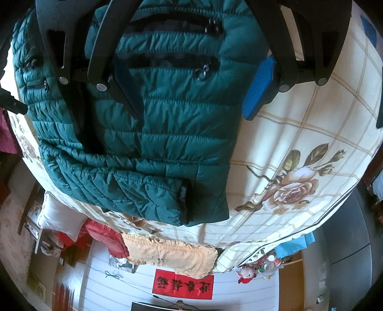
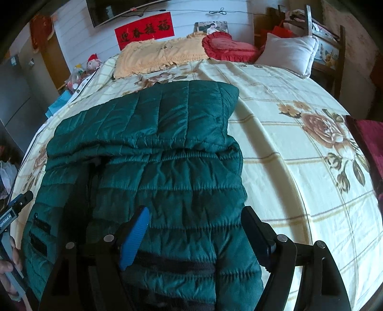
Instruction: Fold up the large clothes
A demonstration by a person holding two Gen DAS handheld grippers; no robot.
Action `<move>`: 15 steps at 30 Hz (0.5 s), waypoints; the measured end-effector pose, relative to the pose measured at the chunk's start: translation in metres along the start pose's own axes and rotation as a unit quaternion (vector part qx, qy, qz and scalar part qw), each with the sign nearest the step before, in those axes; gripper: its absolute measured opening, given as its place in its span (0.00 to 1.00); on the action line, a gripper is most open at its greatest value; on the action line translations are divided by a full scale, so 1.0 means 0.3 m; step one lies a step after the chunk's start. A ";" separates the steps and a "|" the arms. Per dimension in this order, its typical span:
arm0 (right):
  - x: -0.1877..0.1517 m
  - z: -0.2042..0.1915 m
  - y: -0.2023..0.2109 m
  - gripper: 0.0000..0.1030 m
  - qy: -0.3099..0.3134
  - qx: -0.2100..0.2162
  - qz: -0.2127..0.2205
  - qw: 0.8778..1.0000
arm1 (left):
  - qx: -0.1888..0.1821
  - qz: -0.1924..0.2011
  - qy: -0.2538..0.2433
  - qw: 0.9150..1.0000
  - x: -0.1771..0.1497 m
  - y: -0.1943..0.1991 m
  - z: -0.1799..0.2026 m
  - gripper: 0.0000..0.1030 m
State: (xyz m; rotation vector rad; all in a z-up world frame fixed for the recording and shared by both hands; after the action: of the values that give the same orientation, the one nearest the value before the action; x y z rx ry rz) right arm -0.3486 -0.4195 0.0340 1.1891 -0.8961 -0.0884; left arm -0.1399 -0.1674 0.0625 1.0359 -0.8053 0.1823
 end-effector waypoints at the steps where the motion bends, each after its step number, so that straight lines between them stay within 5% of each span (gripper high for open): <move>1: -0.009 0.001 0.006 0.74 0.000 0.000 0.001 1.000 | 0.000 0.000 0.000 1.000 -0.006 0.005 0.000 0.82; 15: -0.121 0.041 0.066 0.77 -0.011 -0.001 -0.008 1.000 | -0.001 -0.002 -0.002 1.000 -0.099 0.082 -0.005 0.82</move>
State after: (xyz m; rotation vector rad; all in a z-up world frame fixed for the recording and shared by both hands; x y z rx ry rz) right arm -0.3881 -0.4025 0.0311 1.1963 -0.9050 -0.1151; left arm -0.1723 -0.1464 0.0593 1.0356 -0.8060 0.1758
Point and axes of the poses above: each gripper's, at about its wrist camera, not at the fingertips, and y roughly against the way its jaws point, z to its right, x to its top, the point moved 1 cm from there along -y, roughly the way its jaws point, and after that the axes turned 14 degrees about -x, right-handed, at the moved point
